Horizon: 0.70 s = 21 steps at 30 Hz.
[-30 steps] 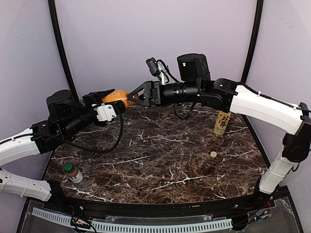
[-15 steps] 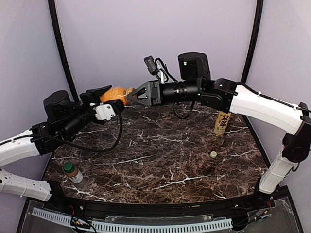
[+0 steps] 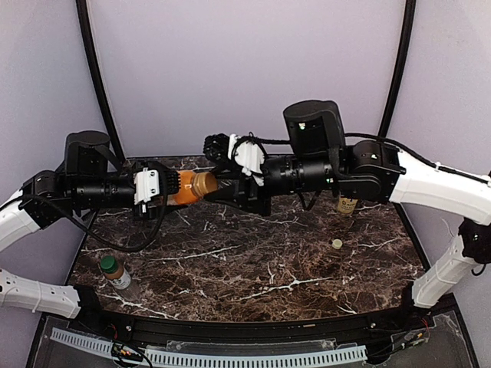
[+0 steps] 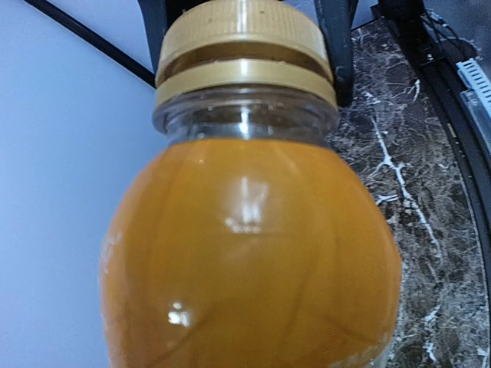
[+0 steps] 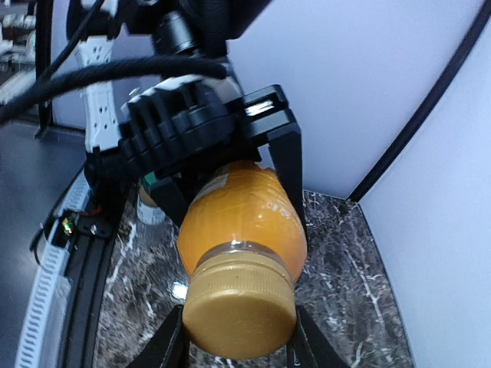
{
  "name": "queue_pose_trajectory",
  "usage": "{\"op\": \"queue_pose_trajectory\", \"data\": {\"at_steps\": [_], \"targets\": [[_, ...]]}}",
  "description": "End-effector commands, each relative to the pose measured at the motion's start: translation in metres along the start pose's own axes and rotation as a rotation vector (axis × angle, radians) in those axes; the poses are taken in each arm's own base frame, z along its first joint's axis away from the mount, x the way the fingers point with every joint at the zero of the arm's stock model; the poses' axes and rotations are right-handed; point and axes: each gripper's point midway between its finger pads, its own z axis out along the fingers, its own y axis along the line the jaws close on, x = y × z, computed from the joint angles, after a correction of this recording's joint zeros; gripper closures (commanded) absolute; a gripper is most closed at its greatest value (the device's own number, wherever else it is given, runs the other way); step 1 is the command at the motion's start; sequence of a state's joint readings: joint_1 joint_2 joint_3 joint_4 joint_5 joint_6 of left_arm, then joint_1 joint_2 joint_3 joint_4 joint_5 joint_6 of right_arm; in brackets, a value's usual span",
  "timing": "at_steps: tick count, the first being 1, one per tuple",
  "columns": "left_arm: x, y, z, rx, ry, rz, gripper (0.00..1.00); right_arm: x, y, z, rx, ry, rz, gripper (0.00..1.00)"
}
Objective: Unscrew the bottle caps
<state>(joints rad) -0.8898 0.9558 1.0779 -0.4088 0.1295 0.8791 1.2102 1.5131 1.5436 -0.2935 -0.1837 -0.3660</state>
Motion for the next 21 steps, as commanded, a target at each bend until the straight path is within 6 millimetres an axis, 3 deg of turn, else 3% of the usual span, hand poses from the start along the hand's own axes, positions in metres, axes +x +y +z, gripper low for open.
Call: {"op": "queue_pose_trajectory", "data": {"at_steps": [1, 7, 15, 16, 19, 21], "targets": [[-0.012, -0.070, -0.010, 0.367, -0.070, -0.174, 0.84, 0.003, 0.040, 0.012, -0.075, 0.018, -0.474, 1.00], [-0.014, -0.082, -0.013, 0.435, -0.083, -0.232, 0.85, 0.018, 0.042, 0.022, -0.014, 0.130, -0.695, 1.00], [-0.012, -0.079, -0.012, 0.411, -0.076, -0.221, 0.85, 0.023, 0.036, 0.025, 0.016, 0.164, -0.729, 1.00], [-0.012, -0.079, -0.012, 0.409, -0.074, -0.222, 0.85, 0.022, 0.035, 0.026, 0.025, 0.160, -0.726, 0.94], [-0.011, -0.076, -0.011, 0.389, -0.072, -0.221, 0.85, 0.016, 0.032, 0.027, 0.059, 0.140, -0.694, 0.44], [-0.010, -0.072, -0.011, 0.363, -0.066, -0.218, 0.85, 0.008, 0.027, 0.024, 0.096, 0.116, -0.646, 0.20]]}}
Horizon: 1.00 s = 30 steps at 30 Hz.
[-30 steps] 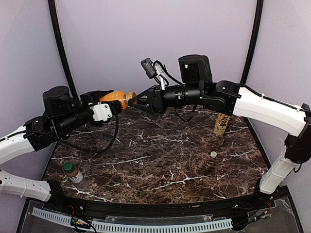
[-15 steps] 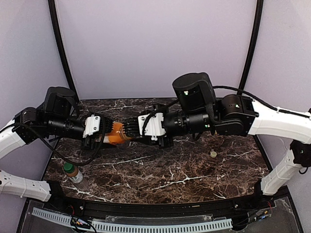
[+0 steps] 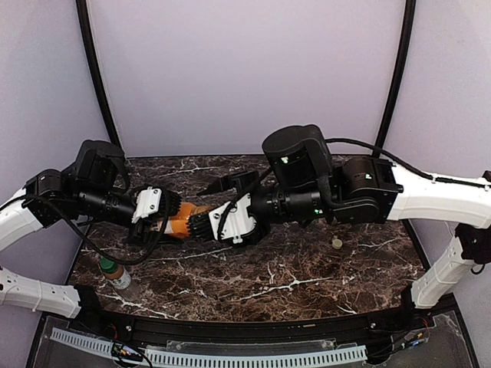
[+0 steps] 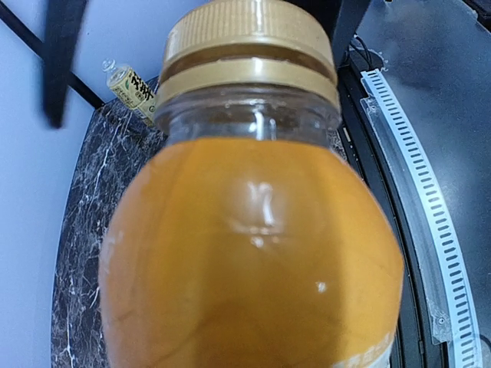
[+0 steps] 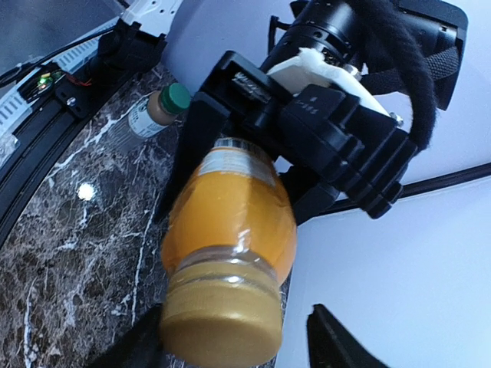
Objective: Unscrew the bottle caps
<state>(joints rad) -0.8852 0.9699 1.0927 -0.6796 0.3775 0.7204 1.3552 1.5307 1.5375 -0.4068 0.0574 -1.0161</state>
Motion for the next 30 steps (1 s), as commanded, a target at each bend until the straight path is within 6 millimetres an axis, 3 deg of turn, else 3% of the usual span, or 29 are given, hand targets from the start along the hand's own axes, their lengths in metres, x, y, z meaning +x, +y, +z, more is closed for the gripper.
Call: {"op": "queue_pose_trajectory", "data": {"at_steps": [1, 6, 10, 14, 17, 19, 22, 30], "targets": [[-0.015, 0.000, 0.001, 0.000, -0.065, 0.019, 0.85, -0.009, -0.025, 0.008, 0.137, -0.031, 0.081, 0.05], [-0.011, 0.040, -0.002, -0.228, -0.030, 0.045, 0.85, -0.018, -0.036, -0.017, 0.168, -0.125, 0.258, 0.01], [-0.012, 0.086, -0.014, -0.498, -0.013, 0.125, 0.85, -0.020, -0.054, -0.042, 0.126, -0.283, 0.567, 0.01], [-0.016, 0.123, -0.033, -0.748, 0.017, 0.221, 0.85, 0.006, -0.097, -0.051, 0.180, -0.358, 1.010, 0.01], [-0.022, 0.143, -0.048, -0.905, 0.041, 0.310, 0.85, 0.037, -0.116, -0.044, 0.246, -0.327, 1.318, 0.05], [-0.023, 0.148, -0.052, -0.959, 0.057, 0.367, 0.85, 0.045, -0.118, -0.038, 0.238, -0.330, 1.435, 0.07], [-0.022, 0.149, -0.053, -0.982, 0.081, 0.416, 0.85, 0.040, -0.122, -0.032, 0.193, -0.354, 1.504, 0.07], [-0.022, 0.148, -0.051, -0.974, 0.085, 0.435, 0.85, 0.039, -0.126, -0.017, 0.161, -0.351, 1.528, 0.16]]}}
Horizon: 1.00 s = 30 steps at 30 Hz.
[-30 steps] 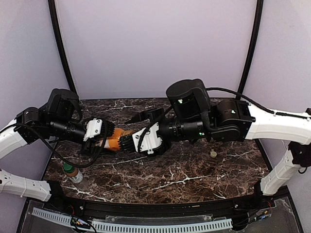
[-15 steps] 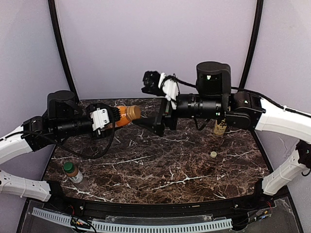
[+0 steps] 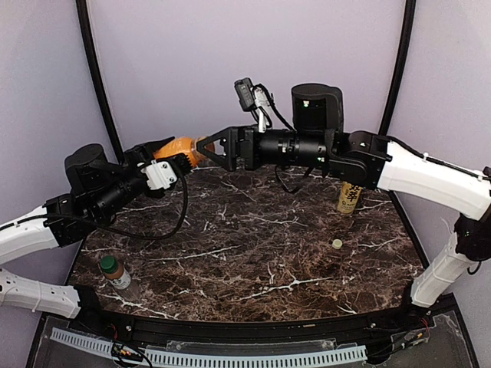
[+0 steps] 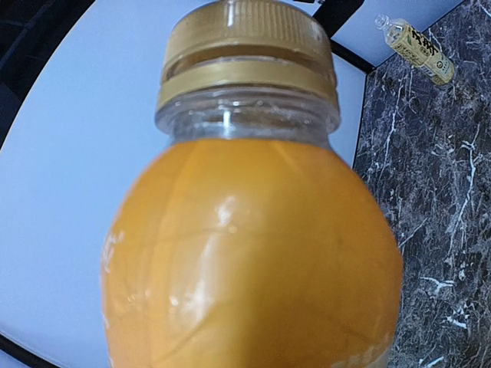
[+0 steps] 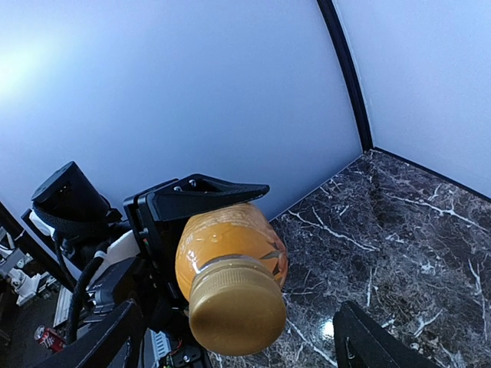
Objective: Unscrew the bottle caps
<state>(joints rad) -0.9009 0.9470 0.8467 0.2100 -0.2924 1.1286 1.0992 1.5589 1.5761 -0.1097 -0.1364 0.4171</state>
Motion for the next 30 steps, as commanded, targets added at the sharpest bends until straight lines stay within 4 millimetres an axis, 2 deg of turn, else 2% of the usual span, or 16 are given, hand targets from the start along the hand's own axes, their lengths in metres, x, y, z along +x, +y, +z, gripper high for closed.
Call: {"op": "queue_pose_trajectory", "data": {"at_steps": [1, 6, 12, 15, 18, 21, 25, 26, 27, 28, 29, 30], "targets": [[-0.003, 0.009, -0.002, -0.047, -0.009, 0.016, 0.85, -0.013, 0.003, 0.003, -0.026, -0.026, 0.066, 0.18], [-0.003, 0.009, -0.002, -0.042, -0.014, 0.016, 0.85, -0.014, 0.002, 0.007, -0.055, -0.023, 0.075, 0.36], [-0.004, 0.008, -0.002, -0.037, -0.017, 0.018, 0.85, -0.009, -0.002, 0.013, -0.067, -0.001, 0.088, 0.46], [-0.004, 0.006, -0.002, -0.032, -0.020, 0.017, 0.85, -0.009, -0.003, 0.013, -0.068, 0.000, 0.084, 0.61], [-0.005, 0.003, -0.003, -0.016, -0.027, 0.010, 0.85, -0.009, -0.003, 0.012, -0.075, -0.001, 0.058, 0.86], [-0.003, -0.015, -0.005, 0.084, -0.020, -0.022, 0.86, -0.010, 0.002, 0.006, -0.091, -0.006, -0.021, 1.00], [-0.007, -0.050, -0.018, 0.304, -0.037, -0.104, 0.86, -0.005, 0.018, -0.007, -0.158, 0.002, -0.227, 1.00], [-0.016, -0.054, -0.023, 0.350, -0.076, -0.124, 0.86, 0.000, 0.023, -0.012, -0.173, 0.007, -0.302, 1.00], [-0.013, -0.066, -0.028, 0.418, -0.059, -0.149, 0.86, 0.010, 0.032, -0.015, -0.200, 0.025, -0.387, 1.00], [-0.023, -0.068, -0.034, 0.466, -0.104, -0.171, 0.86, 0.020, 0.040, -0.020, -0.229, 0.039, -0.490, 1.00], [-0.025, -0.081, -0.042, 0.546, -0.111, -0.197, 0.86, 0.032, 0.049, -0.024, -0.259, 0.054, -0.584, 1.00], [-0.029, -0.082, -0.046, 0.573, -0.123, -0.208, 0.86, 0.042, 0.055, -0.029, -0.279, 0.065, -0.679, 1.00]]}}
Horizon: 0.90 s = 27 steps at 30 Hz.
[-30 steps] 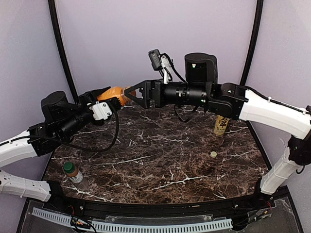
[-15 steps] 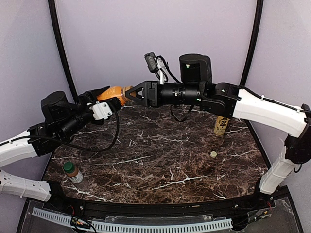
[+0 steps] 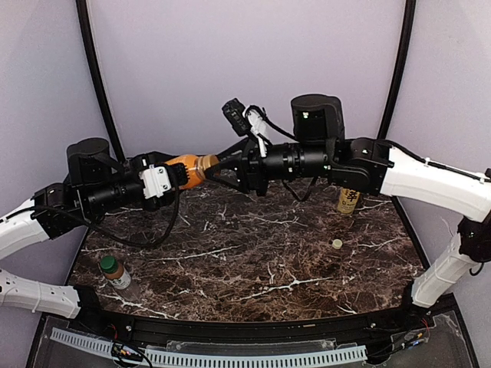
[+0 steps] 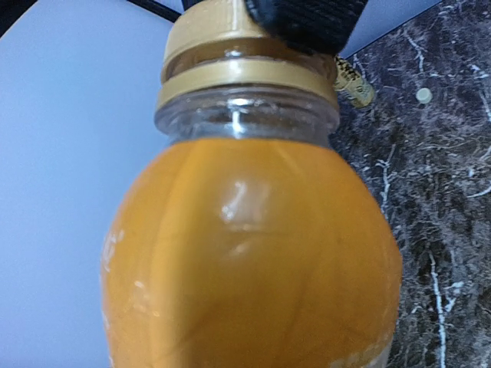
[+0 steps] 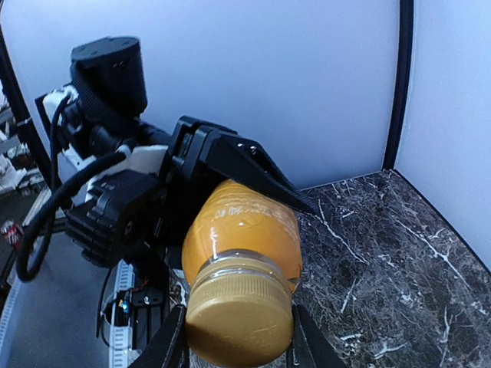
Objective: Unscrew the bottle caps
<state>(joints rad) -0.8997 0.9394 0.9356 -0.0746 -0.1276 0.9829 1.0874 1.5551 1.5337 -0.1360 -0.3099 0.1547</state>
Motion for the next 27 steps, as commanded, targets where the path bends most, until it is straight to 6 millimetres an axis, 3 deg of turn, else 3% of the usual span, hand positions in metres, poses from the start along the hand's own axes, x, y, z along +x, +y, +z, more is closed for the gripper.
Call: {"op": "queue_pose_trajectory", "data": {"at_steps": [1, 6, 11, 14, 17, 19, 22, 24, 27], "targets": [[-0.012, -0.072, -0.025, 0.410, -0.068, -0.119, 0.86, 0.010, 0.054, -0.023, -0.128, -0.002, -0.519, 1.00], [-0.018, -0.101, -0.047, 0.599, -0.089, -0.176, 0.87, 0.036, 0.064, -0.033, -0.145, 0.076, -0.772, 1.00], [-0.015, -0.102, -0.047, 0.596, -0.070, -0.207, 0.87, 0.027, 0.046, -0.041, -0.015, 0.115, -0.808, 1.00], [-0.014, -0.087, -0.038, 0.507, -0.062, -0.228, 0.87, 0.019, 0.008, -0.051, 0.175, 0.135, -0.731, 1.00], [-0.006, -0.071, -0.029, 0.404, -0.031, -0.260, 0.87, 0.033, -0.060, -0.064, 0.390, 0.217, -0.479, 1.00], [-0.003, -0.057, -0.024, 0.335, -0.020, -0.296, 0.86, 0.060, -0.109, -0.077, 0.527, 0.312, -0.285, 1.00], [0.001, -0.040, -0.021, 0.261, -0.010, -0.361, 0.85, 0.126, -0.165, -0.098, 0.686, 0.489, -0.020, 1.00], [0.004, -0.031, -0.022, 0.229, -0.004, -0.403, 0.84, 0.175, -0.178, -0.103, 0.703, 0.595, 0.159, 1.00], [0.009, -0.021, -0.023, 0.202, 0.006, -0.450, 0.83, 0.240, -0.180, -0.106, 0.668, 0.742, 0.325, 1.00]]}}
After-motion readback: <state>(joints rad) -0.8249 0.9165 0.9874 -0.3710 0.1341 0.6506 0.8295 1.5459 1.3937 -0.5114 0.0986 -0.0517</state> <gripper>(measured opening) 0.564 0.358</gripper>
